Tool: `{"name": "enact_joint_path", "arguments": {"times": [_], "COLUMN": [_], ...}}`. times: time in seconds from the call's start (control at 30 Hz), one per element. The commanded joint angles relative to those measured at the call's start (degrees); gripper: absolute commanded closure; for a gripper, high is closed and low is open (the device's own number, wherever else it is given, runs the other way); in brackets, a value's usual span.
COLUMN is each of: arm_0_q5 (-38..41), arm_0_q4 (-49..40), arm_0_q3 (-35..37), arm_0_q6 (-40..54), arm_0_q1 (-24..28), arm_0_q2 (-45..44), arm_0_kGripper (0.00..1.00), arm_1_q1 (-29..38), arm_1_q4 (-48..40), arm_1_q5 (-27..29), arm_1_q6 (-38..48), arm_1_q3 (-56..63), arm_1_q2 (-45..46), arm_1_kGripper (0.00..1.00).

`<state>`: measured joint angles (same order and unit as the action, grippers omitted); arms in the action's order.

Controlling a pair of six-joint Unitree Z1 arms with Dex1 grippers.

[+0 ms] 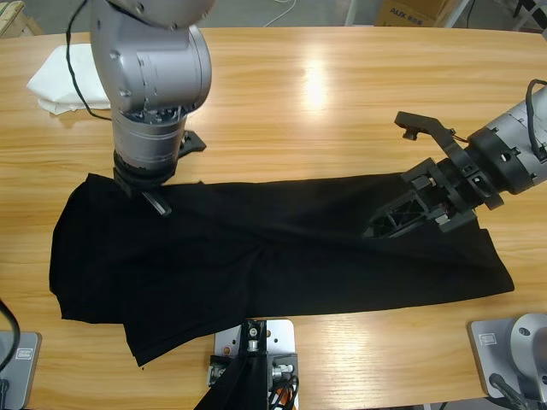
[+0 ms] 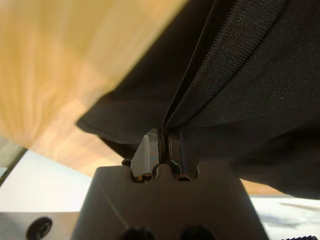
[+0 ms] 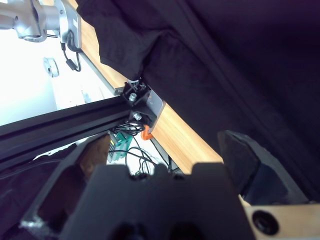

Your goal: Fold clothes

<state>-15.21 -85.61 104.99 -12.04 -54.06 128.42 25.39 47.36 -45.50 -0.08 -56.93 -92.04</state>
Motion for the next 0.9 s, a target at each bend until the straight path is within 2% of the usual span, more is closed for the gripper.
{"name": "enact_joint_path", "arguments": {"times": [0.03, 0.33, 0.37, 0.4, 0.47, 0.57, 0.67, 0.77, 0.8, 0.87, 0.9], "arm_0_q5": [-2.4, -0.9, -0.8, -0.8, -0.8, 1.9, 8.6, 9.4, 8.7, 7.1, 7.0], "arm_0_q4": [1.6, 1.9, 1.8, 1.9, 3.0, 3.7, 2.6, 2.9, 3.1, 4.4, 5.6], "arm_0_q3": [0.1, 2.0, 2.0, 1.7, 1.5, 1.6, 0.0, -2.7, -2.9, -2.9, -3.2], "arm_0_q6": [0.0, 2.2, 2.8, 3.4, 6.1, 9.8, 10.3, 8.2, 6.7, 3.3, 1.7], "arm_0_q1": [-0.6, -3.0, -3.1, -3.2, -4.9, -7.7, -7.7, -7.7, -7.6, -6.7, -6.0], "arm_0_q2": [-1.2, 3.6, 4.3, 5.0, 5.5, 6.4, 6.5, 3.7, 2.0, -2.6, -5.3], "arm_0_kGripper": [1.000, 0.978, 0.551, 0.223, 0.089, 0.031, 0.028, 0.028, 0.030, 0.065, 0.092], "arm_1_q1": [0.4, 0.4, 0.4, 0.4, 0.4, 0.4, 0.4, 0.4, 0.4, 0.4, 0.4], "arm_1_q4": [-1.4, -1.6, -1.7, -1.7, -1.8, -2.3, -2.8, -3.2, -3.3, -4.0, -4.4], "arm_1_q5": [-0.1, -0.1, -0.1, -0.1, -0.2, -0.2, -0.2, -0.2, -0.1, -0.2, -0.2], "arm_1_q6": [-0.3, -0.3, -0.3, -0.3, -0.3, -0.3, -0.1, 0.0, 0.0, 0.0, 0.1], "arm_1_q3": [1.8, 2.5, 2.6, 2.6, 2.8, 3.3, 3.4, 3.4, 3.4, 3.4, 3.4], "arm_1_q2": [0.2, 0.4, 0.2, 0.1, 0.2, 0.3, 0.3, 0.4, 0.7, 1.8, 2.7], "arm_1_kGripper": [0.119, 0.119, 0.119, 0.119, 0.119, 0.119, 0.119, 0.126, 0.170, 0.509, 0.566]}}
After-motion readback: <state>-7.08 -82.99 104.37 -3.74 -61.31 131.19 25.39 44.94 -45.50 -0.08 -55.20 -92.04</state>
